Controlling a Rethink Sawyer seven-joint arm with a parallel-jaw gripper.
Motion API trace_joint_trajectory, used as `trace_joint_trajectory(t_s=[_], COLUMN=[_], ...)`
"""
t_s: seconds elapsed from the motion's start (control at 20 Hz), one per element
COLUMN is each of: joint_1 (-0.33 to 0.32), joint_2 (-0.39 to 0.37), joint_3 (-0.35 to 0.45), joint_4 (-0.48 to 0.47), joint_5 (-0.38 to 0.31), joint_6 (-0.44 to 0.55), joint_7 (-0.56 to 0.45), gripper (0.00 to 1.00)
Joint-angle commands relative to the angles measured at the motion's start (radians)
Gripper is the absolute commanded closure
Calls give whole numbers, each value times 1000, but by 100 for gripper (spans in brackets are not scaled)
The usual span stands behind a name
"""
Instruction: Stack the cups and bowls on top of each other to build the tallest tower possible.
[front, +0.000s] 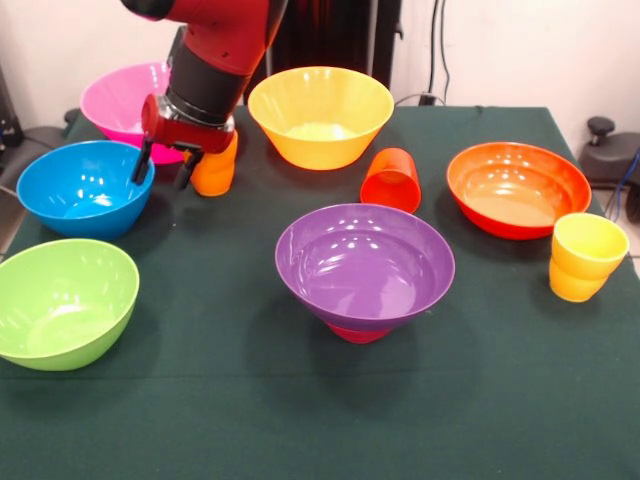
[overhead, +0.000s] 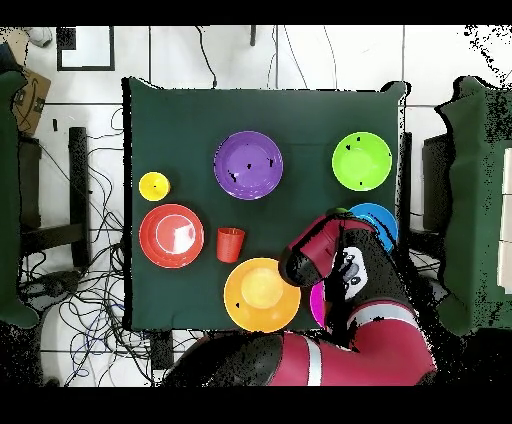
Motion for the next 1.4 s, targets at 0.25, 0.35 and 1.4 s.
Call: trace_joint_trajectory(t_s=[0.25,0.35,1.4], joint_1=[6,1,-13], joint_2=[44,48,39], joint_3=[35,37,52], joint_4=[-83,-85,-72], joint_5=[-28,-29,-19], joint_6=[62,56,34], joint_7=[-223,-234,-286], gripper=[0,0,100])
